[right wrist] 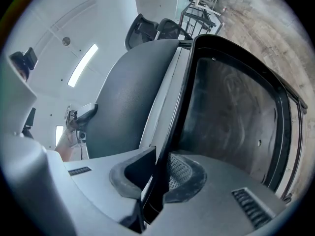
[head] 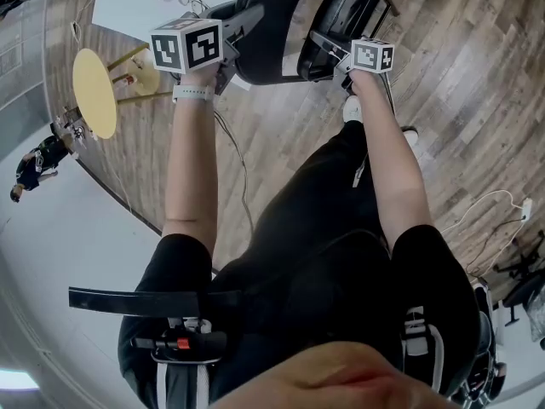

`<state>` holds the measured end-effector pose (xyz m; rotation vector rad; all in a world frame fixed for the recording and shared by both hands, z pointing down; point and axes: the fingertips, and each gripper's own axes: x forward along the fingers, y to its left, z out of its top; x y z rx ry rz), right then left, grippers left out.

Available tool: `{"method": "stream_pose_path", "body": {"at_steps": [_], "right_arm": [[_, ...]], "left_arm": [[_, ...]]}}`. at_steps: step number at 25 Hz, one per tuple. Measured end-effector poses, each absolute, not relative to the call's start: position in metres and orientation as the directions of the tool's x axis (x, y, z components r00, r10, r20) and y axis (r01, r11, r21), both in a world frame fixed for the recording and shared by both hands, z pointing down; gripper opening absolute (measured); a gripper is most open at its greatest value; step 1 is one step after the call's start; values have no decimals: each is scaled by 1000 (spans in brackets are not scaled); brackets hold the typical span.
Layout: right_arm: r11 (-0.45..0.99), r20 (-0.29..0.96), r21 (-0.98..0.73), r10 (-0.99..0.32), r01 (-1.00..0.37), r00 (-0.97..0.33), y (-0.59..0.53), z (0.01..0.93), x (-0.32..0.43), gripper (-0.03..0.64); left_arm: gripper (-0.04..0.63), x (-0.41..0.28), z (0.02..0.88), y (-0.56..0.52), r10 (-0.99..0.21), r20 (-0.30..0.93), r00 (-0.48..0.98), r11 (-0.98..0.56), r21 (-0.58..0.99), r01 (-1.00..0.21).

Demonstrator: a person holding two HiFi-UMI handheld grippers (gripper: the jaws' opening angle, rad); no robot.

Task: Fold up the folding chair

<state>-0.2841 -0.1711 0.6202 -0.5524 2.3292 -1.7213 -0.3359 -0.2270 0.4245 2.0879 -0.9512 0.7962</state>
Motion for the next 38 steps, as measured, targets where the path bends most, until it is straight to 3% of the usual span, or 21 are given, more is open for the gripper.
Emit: {"method": "stream_pose_path", "body": {"at_steps": [10,12,13,15,17,22,30,38], "right_arm": [[270,61,-945,-414,-186,-908,-173,618,-287,41],[261,74,-944,-433,-203,-898,-173,621,-283,63],[249,92,-943,-443,-221,-892,-173,623,-278,106],[240,143,-930,-462,-278,-876,-174,628,-265,150],[270,209,-886,-493,-377,-845,-179,625,-245,150],[482,244,-662,-586,-574,-773,-193,550,-185,150],[764,161,-359,-515,-536,-842,-115,384,-139,149],[824,93,-242,-506,-512,-858,4,272,-99,115]], "left_arm": [[115,-338,424,-229,-410,741,532,-495,309,-812],[181,-340,418,-233,-466,720,513,-487,276,-829],[207,-342,414,-235,-499,704,506,-482,259,-837],[226,-345,406,-238,-557,670,490,-477,225,-850],[229,-353,395,-240,-621,635,460,-467,172,-867],[229,-341,330,-217,-795,433,424,-483,-31,-875],[186,-205,291,-90,-631,254,733,-714,181,-677],[11,-131,251,8,-525,195,828,-813,173,-556]]}}
